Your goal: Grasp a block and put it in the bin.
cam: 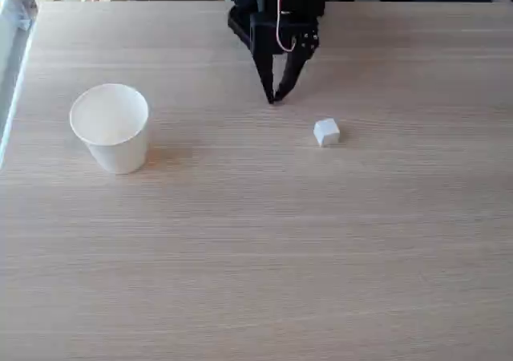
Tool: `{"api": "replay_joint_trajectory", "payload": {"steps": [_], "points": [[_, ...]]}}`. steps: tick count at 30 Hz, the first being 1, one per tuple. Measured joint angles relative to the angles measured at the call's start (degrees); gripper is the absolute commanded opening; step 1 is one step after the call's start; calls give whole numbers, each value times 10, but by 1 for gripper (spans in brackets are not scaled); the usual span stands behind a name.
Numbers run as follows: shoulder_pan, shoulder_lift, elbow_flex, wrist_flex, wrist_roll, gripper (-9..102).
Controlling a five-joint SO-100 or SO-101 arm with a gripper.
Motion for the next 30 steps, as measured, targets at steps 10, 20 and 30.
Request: {"api": "replay_joint_trajectory", "payload": {"steps": [10, 20, 30], "points": [[0, 0, 0, 0, 4, 0], [0, 0, 0, 1, 9, 2], [0, 0, 0, 3, 16, 0]]}}
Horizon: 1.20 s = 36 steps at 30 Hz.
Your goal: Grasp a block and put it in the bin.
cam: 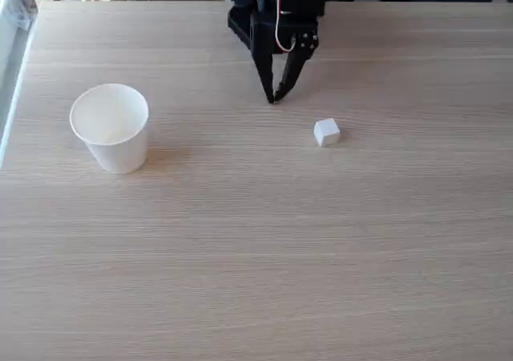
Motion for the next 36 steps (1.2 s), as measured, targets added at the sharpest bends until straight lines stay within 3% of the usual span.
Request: {"api": "replay_joint_trajectory", "payload": {"steps": [36], "points": [[6, -21, -3, -12, -17, 0]]}}
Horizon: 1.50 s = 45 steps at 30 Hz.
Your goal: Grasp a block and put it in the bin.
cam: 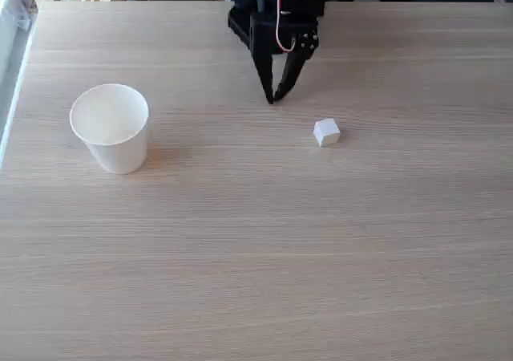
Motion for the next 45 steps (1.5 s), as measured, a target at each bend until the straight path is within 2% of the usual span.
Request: {"api": "replay_joint_trajectory", "payload": {"steps": [12, 16, 24, 30, 45], "points": [[-18, -255, -273, 25, 1, 0], [-37, -327, -342, 37, 1, 10], [-66, -410, -353, 47, 63, 26], [-98, -473, -353, 40, 104, 27], [-145, -564, -353, -45, 169, 27]]}}
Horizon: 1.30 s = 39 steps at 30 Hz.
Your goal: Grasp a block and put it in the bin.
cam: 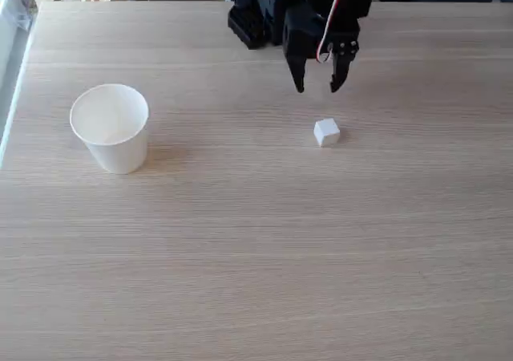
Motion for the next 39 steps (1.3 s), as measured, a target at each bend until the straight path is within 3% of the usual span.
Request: {"api": "replay_joint_trajectory", "payload": {"steps": [39], "points": [[11, -242, -141, -85, 15, 27]]}}
